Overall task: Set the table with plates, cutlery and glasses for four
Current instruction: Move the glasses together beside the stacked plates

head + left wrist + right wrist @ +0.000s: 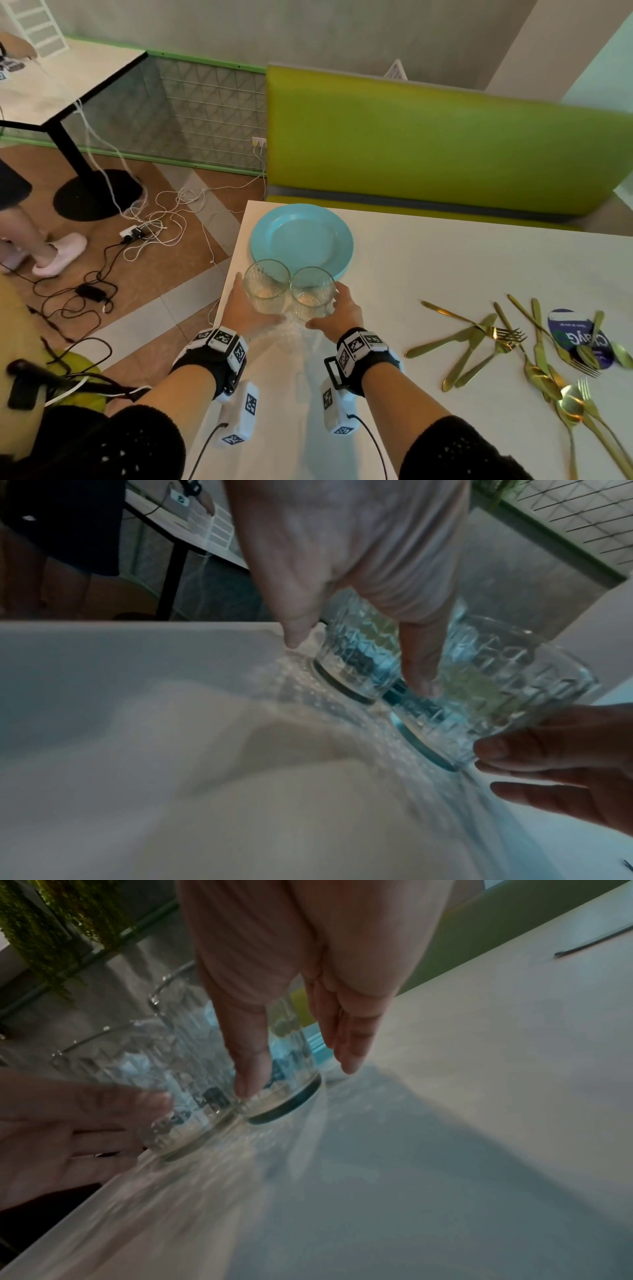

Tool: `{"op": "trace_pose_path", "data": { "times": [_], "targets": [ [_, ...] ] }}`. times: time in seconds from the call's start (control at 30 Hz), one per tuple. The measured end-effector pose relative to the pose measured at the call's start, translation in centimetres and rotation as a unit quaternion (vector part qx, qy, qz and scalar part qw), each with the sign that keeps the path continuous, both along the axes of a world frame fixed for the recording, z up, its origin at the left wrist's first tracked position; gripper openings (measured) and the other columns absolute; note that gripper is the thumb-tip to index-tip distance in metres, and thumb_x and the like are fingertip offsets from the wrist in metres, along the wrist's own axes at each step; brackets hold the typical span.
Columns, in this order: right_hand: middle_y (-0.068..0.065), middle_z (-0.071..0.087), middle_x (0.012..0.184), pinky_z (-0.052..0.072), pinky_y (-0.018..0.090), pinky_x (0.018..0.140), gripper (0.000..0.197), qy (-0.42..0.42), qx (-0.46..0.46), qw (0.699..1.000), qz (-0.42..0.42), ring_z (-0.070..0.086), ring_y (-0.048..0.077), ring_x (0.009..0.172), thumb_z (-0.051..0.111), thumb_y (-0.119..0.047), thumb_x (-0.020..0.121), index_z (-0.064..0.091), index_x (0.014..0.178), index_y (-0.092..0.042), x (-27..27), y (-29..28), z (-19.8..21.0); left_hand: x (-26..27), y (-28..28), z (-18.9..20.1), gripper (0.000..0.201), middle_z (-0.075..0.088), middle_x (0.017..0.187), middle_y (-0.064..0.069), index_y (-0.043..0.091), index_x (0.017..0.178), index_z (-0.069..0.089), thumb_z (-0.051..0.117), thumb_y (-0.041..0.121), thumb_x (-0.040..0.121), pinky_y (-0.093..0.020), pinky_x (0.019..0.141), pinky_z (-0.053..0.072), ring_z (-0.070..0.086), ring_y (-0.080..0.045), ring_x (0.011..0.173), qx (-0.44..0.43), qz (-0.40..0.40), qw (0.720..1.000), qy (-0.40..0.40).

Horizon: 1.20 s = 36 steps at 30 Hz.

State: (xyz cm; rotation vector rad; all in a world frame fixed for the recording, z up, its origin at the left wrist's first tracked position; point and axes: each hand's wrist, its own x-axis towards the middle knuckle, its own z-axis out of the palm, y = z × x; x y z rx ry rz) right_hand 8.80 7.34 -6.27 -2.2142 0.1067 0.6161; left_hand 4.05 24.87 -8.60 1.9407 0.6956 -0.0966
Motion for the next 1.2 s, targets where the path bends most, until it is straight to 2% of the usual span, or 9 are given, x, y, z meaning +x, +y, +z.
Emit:
{"op": "trace_pose_path", "data": {
  "times": [0.07, 0.13, 0.27, 0.33, 0.43, 0.63, 0.83, 0.93, 1.2],
  "targets": [
    [0.006, 0.039, 0.148, 0.039, 0.029, 0.106, 0.103, 0.006, -0.004, 1.000, -0.002, 0.043, 0.021, 0.133, 0.083, -0.013, 0.068, 0.019, 0.149, -0.021, 0.1, -0.6, 0.5, -0.4, -0.4, 1.3, 0.149, 0.009, 0.158, -0.008, 0.016, 0.151, -0.002, 0.094, 0.034, 0.040, -0.049, 0.118, 0.018, 0.009, -0.027, 0.147, 0.024, 0.013, 0.999, -0.023],
    [0.007, 0.038, 0.148, 0.040, 0.030, 0.106, 0.105, 0.010, -0.012, 1.000, -0.008, 0.042, 0.021, 0.133, 0.082, -0.011, 0.069, 0.016, 0.149, -0.020, 0.3, -1.4, 1.2, -0.9, -1.1, 3.5, 0.149, 0.003, 0.158, -0.006, 0.016, 0.150, -0.004, 0.093, 0.038, 0.040, -0.049, 0.119, 0.011, 0.001, -0.026, 0.146, 0.065, 0.019, 0.996, -0.062],
    [0.012, 0.043, 0.143, 0.043, 0.033, 0.102, 0.103, 0.006, -0.032, 0.999, -0.033, 0.046, 0.025, 0.129, 0.082, -0.011, 0.070, 0.016, 0.149, -0.020, 0.8, -3.9, 3.3, -0.8, -2.9, 7.0, 0.153, 0.013, 0.153, -0.011, 0.009, 0.148, 0.009, 0.062, 0.085, 0.027, -0.044, 0.116, 0.010, 0.008, -0.027, 0.142, 0.130, 0.006, 0.972, -0.195],
    [0.012, 0.043, 0.143, 0.044, 0.034, 0.101, 0.100, -0.008, -0.045, 0.997, -0.056, 0.047, 0.026, 0.129, 0.081, -0.012, 0.070, 0.018, 0.148, -0.019, 1.1, -5.7, 4.6, 0.3, -4.4, 8.7, 0.143, 0.022, 0.148, -0.012, 0.008, 0.146, 0.017, 0.066, 0.077, 0.032, -0.039, 0.114, 0.013, 0.015, -0.028, 0.139, 0.131, -0.011, 0.967, -0.217],
    [0.012, 0.047, 0.140, 0.044, 0.033, 0.100, 0.094, -0.028, -0.064, 0.993, -0.093, 0.048, 0.026, 0.127, 0.080, -0.013, 0.073, 0.022, 0.146, -0.018, 1.4, -9.0, 6.7, 2.8, -7.8, 10.8, 0.105, 0.036, 0.141, -0.016, 0.004, 0.141, 0.031, 0.081, 0.046, 0.059, -0.038, 0.110, 0.020, 0.025, -0.033, 0.133, 0.123, -0.050, 0.967, -0.218],
    [0.007, 0.054, 0.134, 0.044, 0.023, 0.095, 0.068, -0.041, -0.087, 0.983, -0.155, 0.053, 0.020, 0.121, 0.075, -0.018, 0.079, 0.040, 0.137, -0.014, 1.2, -19.0, 10.3, 7.5, -18.0, 13.0, 0.047, 0.051, 0.133, -0.014, 0.005, 0.127, 0.050, 0.064, 0.018, 0.084, -0.031, 0.103, 0.025, 0.038, -0.031, 0.128, 0.139, -0.183, 0.945, -0.231],
    [0.003, 0.062, 0.113, 0.043, 0.023, 0.092, 0.035, -0.025, -0.170, 0.959, -0.226, 0.057, 0.018, 0.106, 0.070, -0.027, 0.081, 0.059, 0.113, -0.019, 0.1, -32.3, 10.2, 10.6, -31.2, 13.5, 0.037, 0.054, 0.128, -0.006, 0.012, 0.124, 0.051, 0.058, 0.020, 0.089, -0.028, 0.092, 0.044, 0.055, -0.021, 0.112, 0.055, -0.336, 0.924, -0.173],
    [0.003, 0.064, 0.118, 0.042, 0.022, 0.093, 0.038, 0.000, -0.187, 0.941, -0.281, 0.058, 0.020, 0.111, 0.069, -0.029, 0.082, 0.062, 0.117, -0.015, -0.4, -38.9, 9.1, 11.8, -37.6, 12.6, 0.040, 0.059, 0.121, -0.006, 0.012, 0.125, 0.047, 0.059, 0.023, 0.089, -0.024, 0.084, 0.043, 0.058, -0.020, 0.105, 0.016, -0.382, 0.915, -0.126],
    [0.006, 0.064, 0.120, 0.043, 0.025, 0.094, 0.038, 0.032, -0.176, 0.907, -0.381, 0.058, 0.022, 0.112, 0.068, -0.026, 0.083, 0.062, 0.118, -0.014, 3.1, -54.2, 6.1, 18.1, -51.6, 8.3, 0.045, 0.059, 0.105, 0.000, 0.012, 0.125, 0.046, 0.061, 0.028, 0.086, -0.029, 0.091, 0.045, 0.058, -0.020, 0.108, 0.031, -0.466, 0.883, -0.049]
  ]
}}
